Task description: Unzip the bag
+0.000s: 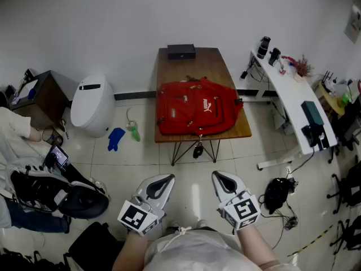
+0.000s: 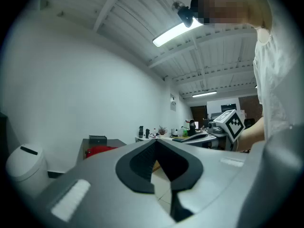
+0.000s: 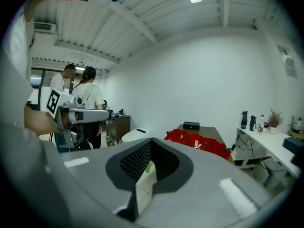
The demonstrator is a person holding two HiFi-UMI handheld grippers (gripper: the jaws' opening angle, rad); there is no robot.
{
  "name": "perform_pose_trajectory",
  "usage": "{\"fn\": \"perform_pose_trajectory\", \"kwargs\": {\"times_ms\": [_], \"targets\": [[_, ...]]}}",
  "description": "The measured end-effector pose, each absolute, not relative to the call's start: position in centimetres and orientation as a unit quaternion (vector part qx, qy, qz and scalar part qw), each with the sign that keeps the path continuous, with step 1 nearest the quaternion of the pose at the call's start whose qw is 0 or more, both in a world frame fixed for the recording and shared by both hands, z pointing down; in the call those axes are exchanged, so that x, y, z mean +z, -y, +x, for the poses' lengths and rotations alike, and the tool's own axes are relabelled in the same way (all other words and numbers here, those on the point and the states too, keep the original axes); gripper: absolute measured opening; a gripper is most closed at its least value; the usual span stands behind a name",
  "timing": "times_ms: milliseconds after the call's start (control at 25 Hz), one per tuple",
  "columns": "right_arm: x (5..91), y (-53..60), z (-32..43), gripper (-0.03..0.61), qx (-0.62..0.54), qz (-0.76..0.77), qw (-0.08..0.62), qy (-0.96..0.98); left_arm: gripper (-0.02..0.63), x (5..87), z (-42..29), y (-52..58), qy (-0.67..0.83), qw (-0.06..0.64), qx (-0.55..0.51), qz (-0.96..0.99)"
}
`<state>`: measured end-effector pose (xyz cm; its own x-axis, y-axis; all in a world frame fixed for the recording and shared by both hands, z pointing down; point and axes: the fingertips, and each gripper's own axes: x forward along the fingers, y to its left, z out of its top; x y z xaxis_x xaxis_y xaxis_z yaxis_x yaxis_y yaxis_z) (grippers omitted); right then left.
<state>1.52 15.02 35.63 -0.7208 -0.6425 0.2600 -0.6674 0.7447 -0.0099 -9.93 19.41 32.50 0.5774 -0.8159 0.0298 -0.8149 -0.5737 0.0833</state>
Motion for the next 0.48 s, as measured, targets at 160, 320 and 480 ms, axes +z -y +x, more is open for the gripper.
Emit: {"fn": "perform_pose_trajectory", "kwargs": {"times_ms": [160,320,480], "targets": [[37.5,-13.6,0.9,0.002,0.050,0.359,0.118,0.925,0.006,34.3,-11.4,-18.6,0.452,0.057,-0.002,0.890],[38.5,-12.4,0.7,0.002,0.062,0.366,0.125,0.920,0.006,35.6,-12.2,-17.3,0.452,0.077,-0.006,0.888],[40.3,-10.2,1.2,0.002,0.092,0.378,0.135,0.911,0.006,36.7,-11.5,-15.0,0.442,0.085,0.003,0.893]]}}
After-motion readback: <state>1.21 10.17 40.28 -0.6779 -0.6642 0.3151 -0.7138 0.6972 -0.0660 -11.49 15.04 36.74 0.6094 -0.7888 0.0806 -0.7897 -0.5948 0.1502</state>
